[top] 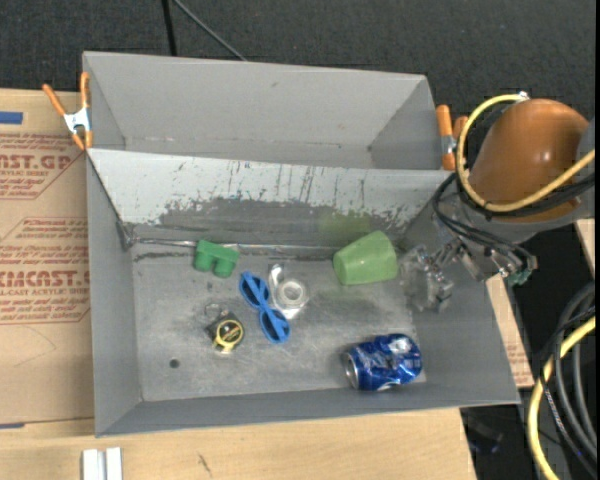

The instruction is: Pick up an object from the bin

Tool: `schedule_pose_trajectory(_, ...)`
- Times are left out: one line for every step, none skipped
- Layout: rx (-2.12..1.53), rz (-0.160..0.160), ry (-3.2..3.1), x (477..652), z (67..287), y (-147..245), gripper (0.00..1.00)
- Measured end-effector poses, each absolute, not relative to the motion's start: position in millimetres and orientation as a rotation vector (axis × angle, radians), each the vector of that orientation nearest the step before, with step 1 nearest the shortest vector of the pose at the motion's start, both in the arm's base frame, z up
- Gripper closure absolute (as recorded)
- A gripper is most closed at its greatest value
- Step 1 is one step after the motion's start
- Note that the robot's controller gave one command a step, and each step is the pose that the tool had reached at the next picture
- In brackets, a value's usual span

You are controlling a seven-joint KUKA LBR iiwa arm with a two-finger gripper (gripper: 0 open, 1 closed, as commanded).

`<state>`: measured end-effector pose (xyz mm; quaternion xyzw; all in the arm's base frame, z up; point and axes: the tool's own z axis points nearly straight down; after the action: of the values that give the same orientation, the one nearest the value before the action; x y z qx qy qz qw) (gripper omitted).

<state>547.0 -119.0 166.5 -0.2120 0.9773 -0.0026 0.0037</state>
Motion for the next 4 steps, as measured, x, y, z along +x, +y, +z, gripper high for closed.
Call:
schedule_pose_trajectory(-0.674, 0.0, 3.066, 546.6, 161.8, -114.5, 0.0)
schedule_pose_trajectory(-1.207, 0.005, 2.902, 558.1, 67.8, -76.0, 0.0)
schedule_pose_trajectory(-1.317, 0.004, 2.848, 539.0, 107.7, -6.4, 0.0)
schedule_pose_trajectory(-1.317, 0.007, 2.85, 524.1, 68.5, 45.4, 0.0)
